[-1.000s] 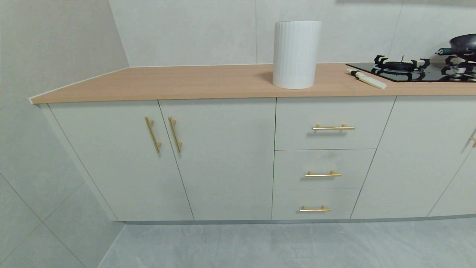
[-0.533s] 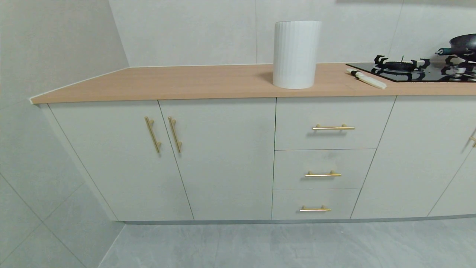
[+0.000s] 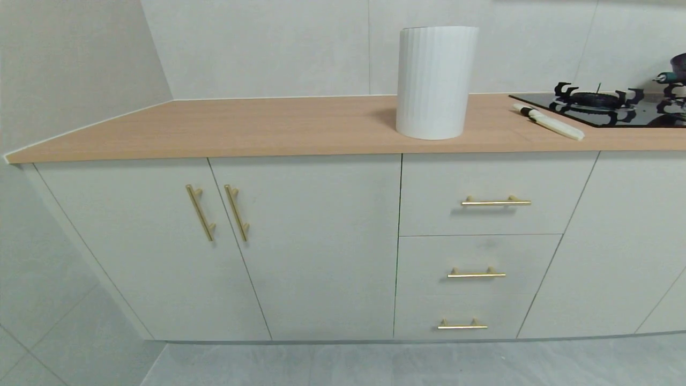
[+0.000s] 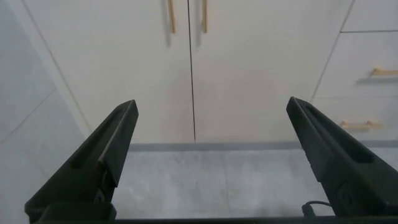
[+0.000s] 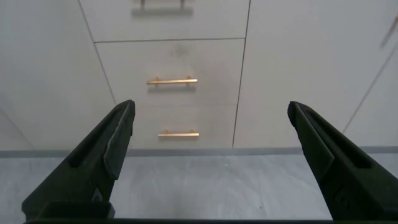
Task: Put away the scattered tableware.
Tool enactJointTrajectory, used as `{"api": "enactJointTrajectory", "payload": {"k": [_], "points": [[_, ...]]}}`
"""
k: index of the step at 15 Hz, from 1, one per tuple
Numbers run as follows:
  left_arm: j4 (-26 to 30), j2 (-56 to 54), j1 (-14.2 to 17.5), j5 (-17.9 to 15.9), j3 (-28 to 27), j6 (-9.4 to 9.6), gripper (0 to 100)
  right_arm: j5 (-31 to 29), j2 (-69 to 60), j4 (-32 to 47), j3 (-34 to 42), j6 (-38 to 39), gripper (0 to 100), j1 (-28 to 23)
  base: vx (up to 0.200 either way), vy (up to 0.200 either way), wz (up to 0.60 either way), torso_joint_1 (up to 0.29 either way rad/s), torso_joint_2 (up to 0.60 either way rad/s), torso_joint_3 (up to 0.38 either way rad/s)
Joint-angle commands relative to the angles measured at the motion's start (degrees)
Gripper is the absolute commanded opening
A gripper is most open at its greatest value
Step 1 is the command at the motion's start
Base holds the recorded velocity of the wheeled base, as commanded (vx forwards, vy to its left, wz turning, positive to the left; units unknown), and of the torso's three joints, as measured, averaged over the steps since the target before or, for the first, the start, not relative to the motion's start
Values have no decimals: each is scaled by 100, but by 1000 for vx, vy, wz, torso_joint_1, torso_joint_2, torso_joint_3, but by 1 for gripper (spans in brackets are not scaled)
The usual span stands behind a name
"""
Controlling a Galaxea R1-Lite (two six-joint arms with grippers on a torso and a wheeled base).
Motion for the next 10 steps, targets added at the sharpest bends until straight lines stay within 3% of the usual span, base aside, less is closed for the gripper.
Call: {"api": "enactJointTrajectory", "payload": {"k": [1,10], "points": [[1,2,1,0,-4,-2,100,0,13,-1,0,9,100,0,200,0,0,2,7,2],[1,2,1,0,-4,-2,100,0,13,-1,0,9,100,0,200,0,0,1,4,4]]}}
